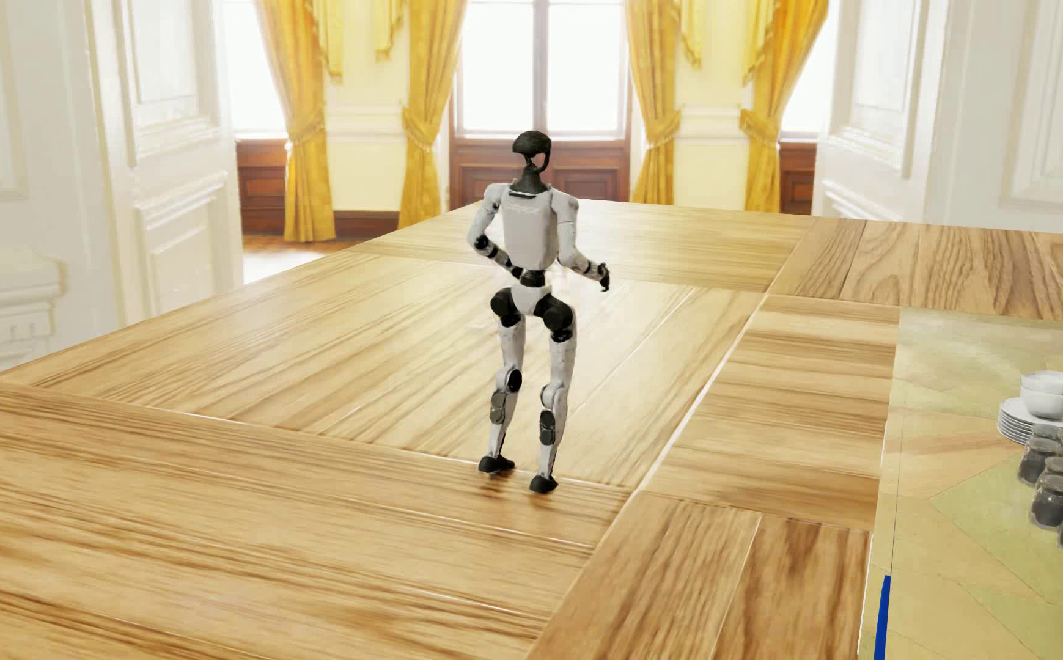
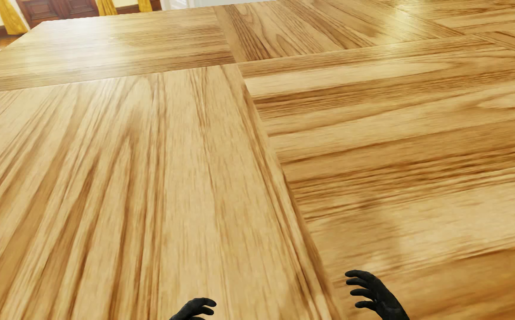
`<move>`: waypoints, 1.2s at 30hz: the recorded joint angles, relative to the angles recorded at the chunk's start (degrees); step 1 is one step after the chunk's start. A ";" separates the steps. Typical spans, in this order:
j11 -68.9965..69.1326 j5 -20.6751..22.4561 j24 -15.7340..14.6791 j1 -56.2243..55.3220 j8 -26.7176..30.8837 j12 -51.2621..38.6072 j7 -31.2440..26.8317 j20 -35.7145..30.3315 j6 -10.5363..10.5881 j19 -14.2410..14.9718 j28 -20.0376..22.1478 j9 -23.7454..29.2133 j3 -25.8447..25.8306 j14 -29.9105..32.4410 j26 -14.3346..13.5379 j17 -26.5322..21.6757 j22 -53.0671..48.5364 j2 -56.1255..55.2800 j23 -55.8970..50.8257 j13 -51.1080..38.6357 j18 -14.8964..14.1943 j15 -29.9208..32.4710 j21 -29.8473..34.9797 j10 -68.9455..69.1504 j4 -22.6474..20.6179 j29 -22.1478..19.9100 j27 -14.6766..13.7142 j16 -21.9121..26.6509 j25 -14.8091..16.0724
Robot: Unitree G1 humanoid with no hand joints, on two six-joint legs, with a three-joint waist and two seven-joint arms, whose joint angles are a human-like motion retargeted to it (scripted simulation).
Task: Lower arm
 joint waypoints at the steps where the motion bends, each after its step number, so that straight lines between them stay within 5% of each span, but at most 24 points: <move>1: 0.07 -0.02 0.00 0.04 0.00 -1.33 0.00 -1.88 -0.13 0.00 0.00 0.07 0.09 0.18 0.00 0.35 -0.73 -0.24 0.19 -0.05 0.00 0.19 0.01 0.19 0.04 0.00 0.00 1.37 0.00; 13: 0.68 0.46 0.00 0.25 0.00 -1.61 0.00 0.77 -0.56 0.00 0.00 3.66 1.43 2.82 0.00 -0.17 0.13 -1.48 1.01 -0.52 0.00 1.02 0.21 -3.82 0.15 0.00 0.00 1.22 0.00; 18: -0.99 0.85 0.00 -1.81 0.00 -6.58 0.00 1.59 -1.19 0.00 0.00 10.94 2.00 1.43 0.00 -1.07 1.21 -4.61 2.83 -5.54 0.00 4.31 2.38 0.20 0.33 0.00 0.00 1.76 0.00; 19: 15.15 1.17 0.00 -3.73 0.00 -8.64 0.00 1.08 -1.00 0.00 0.00 12.16 2.16 1.99 0.00 -1.37 2.63 -6.77 3.65 -7.38 0.00 7.02 2.92 0.33 0.85 0.00 0.00 1.81 0.00; 27: 20.42 0.70 0.00 -20.22 0.00 -31.05 0.00 -4.56 -1.92 0.00 0.00 34.27 0.82 13.62 0.00 -1.96 7.31 -25.29 10.63 -31.87 0.00 6.63 7.70 0.57 1.25 0.00 0.00 5.52 0.00; 32: 25.66 0.98 0.00 -32.85 0.00 -53.53 0.00 -10.18 -1.93 0.00 0.00 34.29 0.70 23.07 0.00 -3.16 17.01 -38.05 21.78 -55.46 0.00 6.80 10.77 4.46 2.78 0.00 0.00 7.47 0.00; 36: 35.08 -0.77 0.00 -44.80 0.00 -72.44 0.00 -13.91 -3.57 0.00 0.00 34.29 -0.19 26.35 0.00 -5.27 25.68 -48.64 31.20 -75.40 0.00 3.51 19.36 13.82 4.24 0.00 0.00 11.14 0.00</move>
